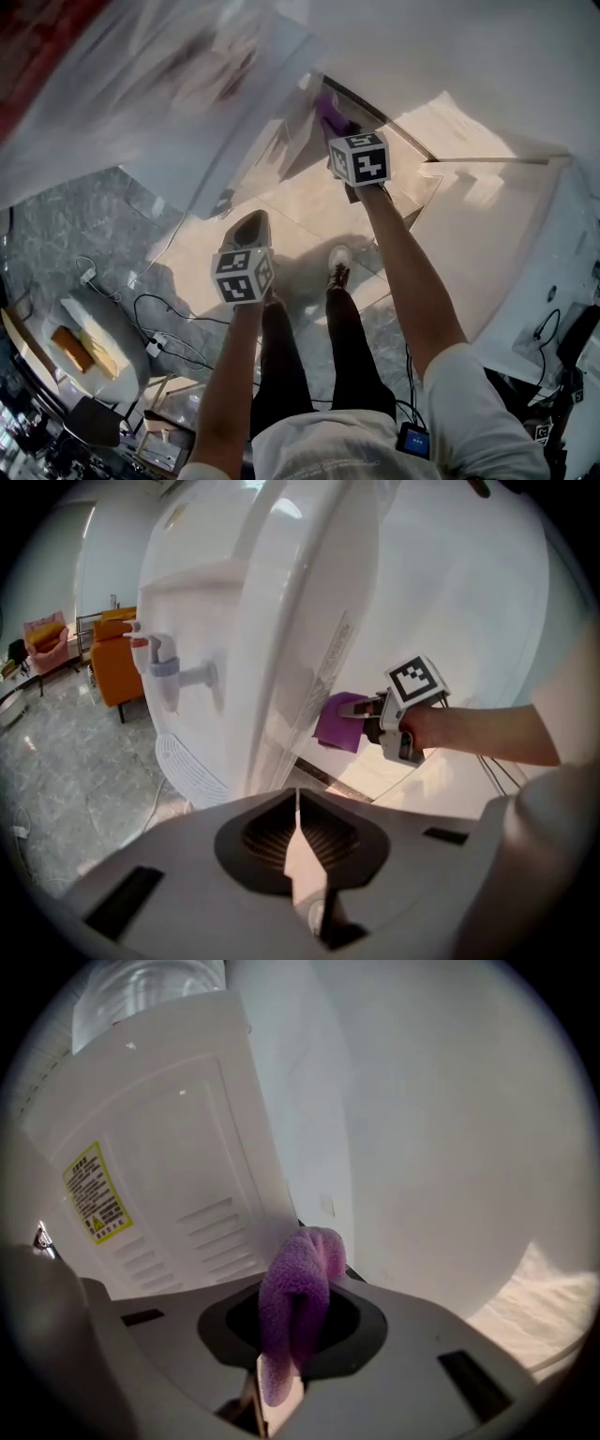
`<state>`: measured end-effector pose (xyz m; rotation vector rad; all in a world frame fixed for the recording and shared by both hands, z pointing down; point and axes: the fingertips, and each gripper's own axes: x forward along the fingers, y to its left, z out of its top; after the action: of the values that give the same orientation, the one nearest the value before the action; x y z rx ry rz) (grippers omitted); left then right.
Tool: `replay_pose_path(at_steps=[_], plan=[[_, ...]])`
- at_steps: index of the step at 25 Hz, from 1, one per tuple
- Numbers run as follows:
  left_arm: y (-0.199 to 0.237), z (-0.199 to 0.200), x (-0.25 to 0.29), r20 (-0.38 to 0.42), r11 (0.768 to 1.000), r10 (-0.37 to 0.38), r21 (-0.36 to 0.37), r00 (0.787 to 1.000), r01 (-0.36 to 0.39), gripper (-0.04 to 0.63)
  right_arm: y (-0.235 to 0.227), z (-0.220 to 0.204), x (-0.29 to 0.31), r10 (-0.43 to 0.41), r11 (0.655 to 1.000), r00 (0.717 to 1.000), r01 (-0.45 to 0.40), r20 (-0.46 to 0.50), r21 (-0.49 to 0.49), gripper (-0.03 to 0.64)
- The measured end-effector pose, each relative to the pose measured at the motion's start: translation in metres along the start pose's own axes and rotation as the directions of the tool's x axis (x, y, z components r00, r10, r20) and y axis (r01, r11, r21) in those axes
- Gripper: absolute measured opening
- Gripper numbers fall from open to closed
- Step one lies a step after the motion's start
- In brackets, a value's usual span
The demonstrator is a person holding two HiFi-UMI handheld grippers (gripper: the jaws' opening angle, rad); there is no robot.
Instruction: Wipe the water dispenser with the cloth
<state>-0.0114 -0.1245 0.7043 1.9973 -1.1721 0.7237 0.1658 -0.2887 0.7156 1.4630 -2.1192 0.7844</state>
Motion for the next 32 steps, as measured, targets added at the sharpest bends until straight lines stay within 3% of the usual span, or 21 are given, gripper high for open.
replay_pose_path(at_steps=[6, 10, 14, 23, 28, 32], plan=[[0.006, -0.002, -0.002, 0.014, 1.000, 0.012, 0.002, 1.000, -0.012, 0.018, 0.040, 0.024, 0.007, 0.083, 0.996, 0.996, -0.082, 0.038, -0.030, 0.069], [0.007, -0.005, -0.003, 0.008, 1.000, 0.004, 0.015, 1.000, -0.005, 0.018, 0.056, 0.014, 0.004, 0.128, 0.992, 0.991, -0.128, 0.037, 0.005, 0.068], [0.011, -0.012, -0.009, 0.002, 1.000, 0.007, 0.018, 1.000, -0.007, 0.018, 0.095, -0.007, -0.005, 0.222, 0.974, 0.975, -0.222, -0.001, -0.055, 0.069], [0.034, -0.036, -0.018, -0.023, 0.998, 0.050, -0.026, 0.998, -0.050, 0.018, 0.174, -0.054, -0.021, 0.406, 0.910, 0.912, -0.410, -0.061, -0.069, 0.069], [0.045, -0.046, -0.026, -0.037, 0.997, 0.067, -0.029, 0.997, -0.068, 0.018, 0.212, -0.074, -0.032, 0.501, 0.854, 0.859, -0.511, -0.107, -0.101, 0.069], [0.049, -0.050, -0.031, -0.040, 0.996, 0.075, -0.035, 0.996, -0.077, 0.018, 0.224, -0.088, -0.033, 0.496, 0.848, 0.853, -0.516, -0.164, -0.119, 0.069]])
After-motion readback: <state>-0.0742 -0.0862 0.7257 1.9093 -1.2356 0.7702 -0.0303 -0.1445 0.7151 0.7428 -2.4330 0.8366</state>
